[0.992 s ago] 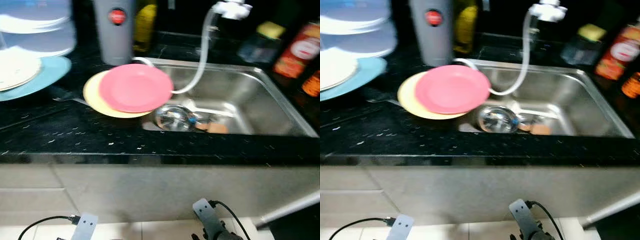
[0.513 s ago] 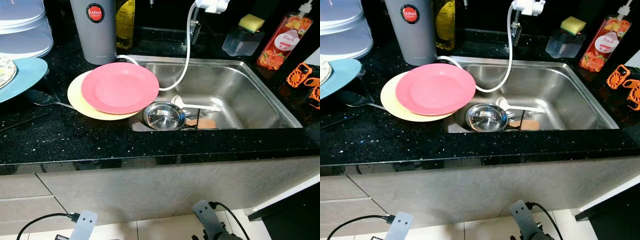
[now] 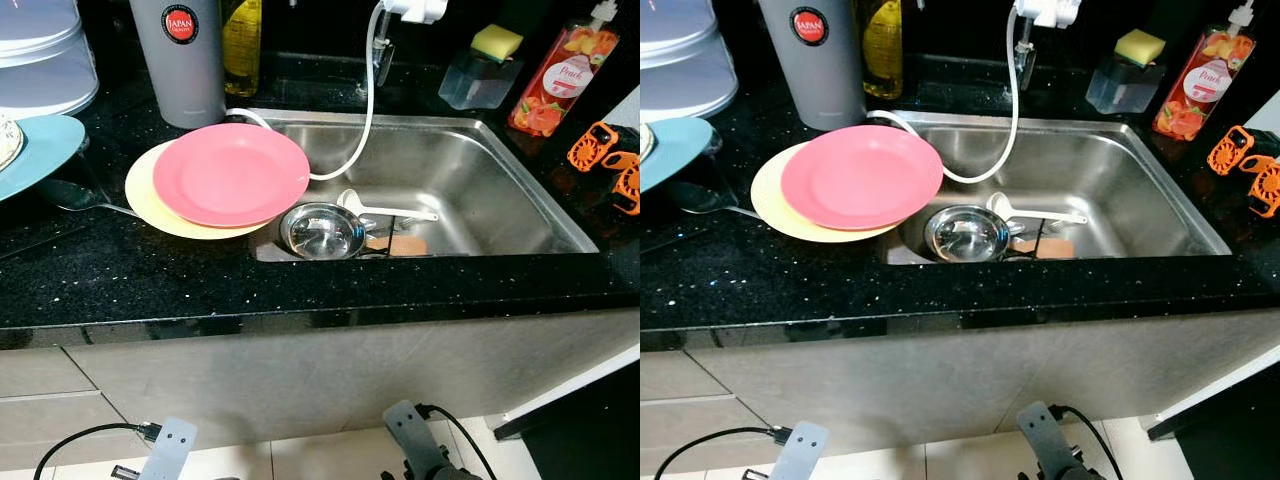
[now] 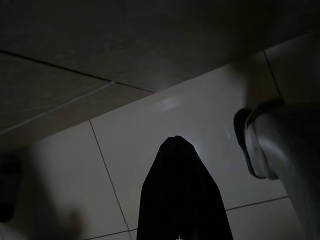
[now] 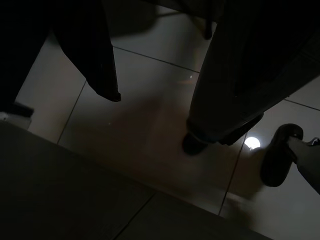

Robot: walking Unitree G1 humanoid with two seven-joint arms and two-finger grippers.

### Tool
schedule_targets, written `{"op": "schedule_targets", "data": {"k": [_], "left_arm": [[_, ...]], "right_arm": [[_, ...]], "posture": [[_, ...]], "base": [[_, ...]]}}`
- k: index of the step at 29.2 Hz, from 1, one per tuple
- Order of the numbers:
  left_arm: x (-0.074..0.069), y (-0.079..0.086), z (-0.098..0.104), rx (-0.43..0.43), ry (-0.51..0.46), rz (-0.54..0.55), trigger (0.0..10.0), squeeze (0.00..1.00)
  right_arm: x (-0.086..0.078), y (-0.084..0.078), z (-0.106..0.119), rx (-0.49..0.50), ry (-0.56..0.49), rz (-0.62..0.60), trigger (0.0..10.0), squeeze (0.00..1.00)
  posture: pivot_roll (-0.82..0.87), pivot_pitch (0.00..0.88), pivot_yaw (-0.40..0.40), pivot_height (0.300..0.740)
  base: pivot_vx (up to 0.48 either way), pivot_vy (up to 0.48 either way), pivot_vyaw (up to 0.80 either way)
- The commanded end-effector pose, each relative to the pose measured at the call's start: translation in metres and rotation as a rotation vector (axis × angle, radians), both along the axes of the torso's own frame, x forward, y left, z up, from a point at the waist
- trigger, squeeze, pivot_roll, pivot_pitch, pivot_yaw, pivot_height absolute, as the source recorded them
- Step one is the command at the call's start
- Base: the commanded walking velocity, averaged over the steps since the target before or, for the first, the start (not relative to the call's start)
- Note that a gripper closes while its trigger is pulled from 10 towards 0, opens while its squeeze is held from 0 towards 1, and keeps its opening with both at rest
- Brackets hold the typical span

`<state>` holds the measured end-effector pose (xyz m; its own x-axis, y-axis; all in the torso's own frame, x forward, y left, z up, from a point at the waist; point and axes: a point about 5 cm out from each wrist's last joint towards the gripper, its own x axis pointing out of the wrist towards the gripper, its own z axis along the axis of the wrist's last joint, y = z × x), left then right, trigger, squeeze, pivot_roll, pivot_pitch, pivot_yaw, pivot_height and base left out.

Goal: Kitchen organization

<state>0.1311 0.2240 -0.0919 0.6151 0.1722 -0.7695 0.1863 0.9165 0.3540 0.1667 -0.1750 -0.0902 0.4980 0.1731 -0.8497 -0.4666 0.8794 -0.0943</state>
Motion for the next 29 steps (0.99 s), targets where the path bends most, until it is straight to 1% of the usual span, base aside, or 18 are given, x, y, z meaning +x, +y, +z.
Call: {"op": "schedule_targets", "data": {"k": [1,4,7,29], "left_arm": [[-0.0033,-0.0139,-0.0037,-0.033,0.015,-0.039,10.0,0.00],[-0.0032,-0.0140,-0.0037,-0.034,0.015,-0.038,10.0,0.00],[-0.0026,-0.0150,-0.0035,-0.056,0.006,-0.019,10.0,0.00],[-0.0024,-0.0152,-0.0039,-0.060,0.014,-0.019,10.0,0.00]], "right_arm": [[-0.0016,-0.0066,0.0000,-0.013,0.000,-0.014,10.0,0.00],[-0.0015,-0.0066,0.0000,-0.014,0.000,-0.013,10.0,0.00],[-0.0007,-0.0063,0.0004,-0.012,-0.002,-0.015,10.0,0.00],[0.0010,-0.0054,0.0011,-0.010,-0.009,-0.015,10.0,0.00]], "posture": [[0.11,0.056,-0.118,0.740],[0.11,0.056,-0.118,0.740],[0.11,0.055,-0.118,0.740],[0.11,0.048,-0.115,0.740]], "base": [[0.000,-0.480,0.00],[0.000,-0.480,0.00],[0.000,0.000,0.00],[0.000,0.000,0.00]]}}
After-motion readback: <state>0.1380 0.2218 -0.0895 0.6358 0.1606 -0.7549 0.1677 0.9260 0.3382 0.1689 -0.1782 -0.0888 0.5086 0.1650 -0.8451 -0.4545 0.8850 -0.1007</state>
